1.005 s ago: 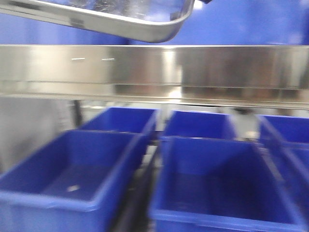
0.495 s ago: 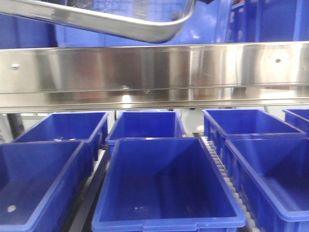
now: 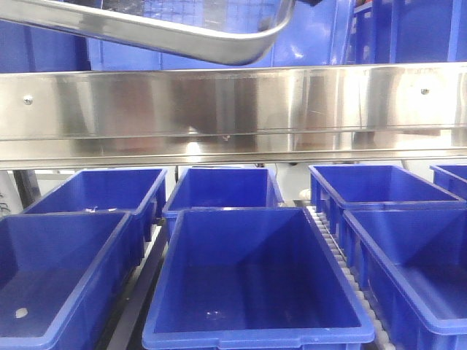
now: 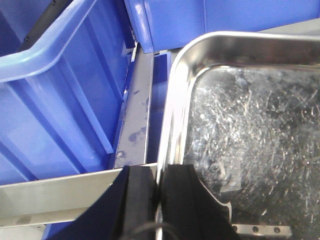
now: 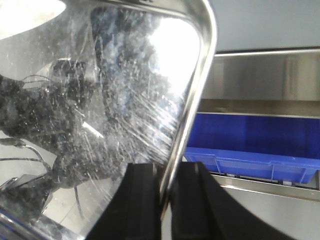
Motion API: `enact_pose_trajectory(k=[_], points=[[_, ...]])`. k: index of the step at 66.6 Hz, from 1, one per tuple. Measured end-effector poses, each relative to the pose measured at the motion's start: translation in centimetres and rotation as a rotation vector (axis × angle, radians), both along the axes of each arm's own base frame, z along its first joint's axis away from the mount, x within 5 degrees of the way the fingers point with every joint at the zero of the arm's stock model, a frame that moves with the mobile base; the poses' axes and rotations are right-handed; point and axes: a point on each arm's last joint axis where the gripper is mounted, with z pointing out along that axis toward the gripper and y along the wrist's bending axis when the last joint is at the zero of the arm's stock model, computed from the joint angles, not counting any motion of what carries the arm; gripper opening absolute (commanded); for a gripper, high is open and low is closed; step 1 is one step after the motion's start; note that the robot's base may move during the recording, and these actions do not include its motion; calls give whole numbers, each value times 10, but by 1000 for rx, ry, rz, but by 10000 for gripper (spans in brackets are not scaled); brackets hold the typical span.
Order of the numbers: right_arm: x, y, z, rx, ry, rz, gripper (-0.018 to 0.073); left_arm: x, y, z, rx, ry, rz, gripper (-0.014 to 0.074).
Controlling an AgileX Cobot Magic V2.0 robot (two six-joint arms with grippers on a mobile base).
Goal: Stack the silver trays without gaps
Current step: 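Hold the tray above the other shelf's silver tray while aligning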
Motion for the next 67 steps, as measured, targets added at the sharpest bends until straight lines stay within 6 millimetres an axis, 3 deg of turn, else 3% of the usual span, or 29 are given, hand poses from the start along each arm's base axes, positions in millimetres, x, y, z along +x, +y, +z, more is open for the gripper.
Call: enact_pose_trajectory(k=[67], points=[[0, -1, -1, -7, 4, -6, 3, 0, -1, 0, -5, -3, -13, -10]])
